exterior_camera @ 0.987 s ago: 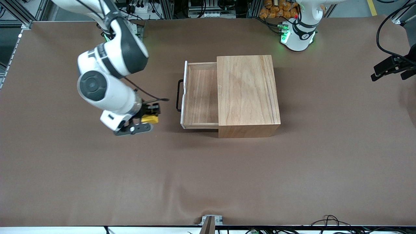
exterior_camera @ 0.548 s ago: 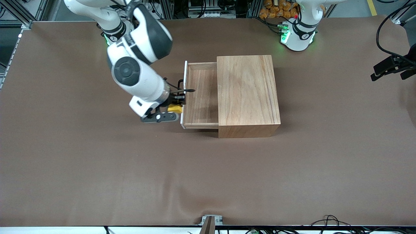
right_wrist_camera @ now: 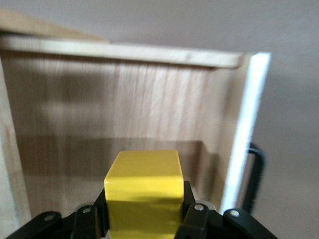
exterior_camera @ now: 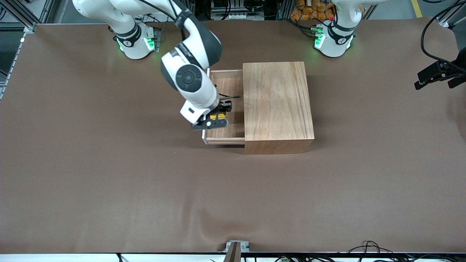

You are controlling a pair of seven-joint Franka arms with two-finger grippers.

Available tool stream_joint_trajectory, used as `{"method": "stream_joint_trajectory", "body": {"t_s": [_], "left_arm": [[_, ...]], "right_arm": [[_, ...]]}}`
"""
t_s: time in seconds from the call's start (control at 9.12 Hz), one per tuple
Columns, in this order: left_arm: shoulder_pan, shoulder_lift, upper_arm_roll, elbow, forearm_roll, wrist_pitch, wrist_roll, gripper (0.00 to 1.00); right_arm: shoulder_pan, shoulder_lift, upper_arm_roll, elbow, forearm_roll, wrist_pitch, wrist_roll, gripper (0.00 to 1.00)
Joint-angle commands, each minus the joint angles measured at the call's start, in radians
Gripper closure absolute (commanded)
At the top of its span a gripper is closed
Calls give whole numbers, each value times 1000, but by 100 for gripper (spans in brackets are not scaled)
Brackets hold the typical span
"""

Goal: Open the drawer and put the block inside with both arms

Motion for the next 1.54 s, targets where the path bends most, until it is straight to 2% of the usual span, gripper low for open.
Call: {"method": "stream_joint_trajectory", "body": {"t_s": [0.0, 0.11, 0.22, 0.55, 0.88, 1.1, 1.43], "left_arm": [[6, 6, -3, 23, -6, -22, 5, 0], [4, 6, -3, 26, -5, -22, 5, 0], [3, 6, -3, 28, -5, -22, 5, 0], [1, 6, -3, 31, -5, -22, 4, 0], [3, 6, -3, 31, -5, -22, 4, 0], [0, 6, -3, 29, -5, -22, 4, 0], [-2, 6, -3, 29, -5, -22, 4, 0]], "right_arm": [[30, 1, -12, -19, 17, 19, 12, 90], [39, 9, -12, -21, 19, 17, 18, 65], [37, 7, -12, -19, 19, 14, 40, 1], [-8, -58, -21, -7, 17, -18, 72, 0], [-145, -189, -41, 4, -4, -105, 54, 0], [-302, -287, -50, 4, -58, -254, -131, 0], [-594, -393, -50, -6, -76, -387, -468, 0]]}}
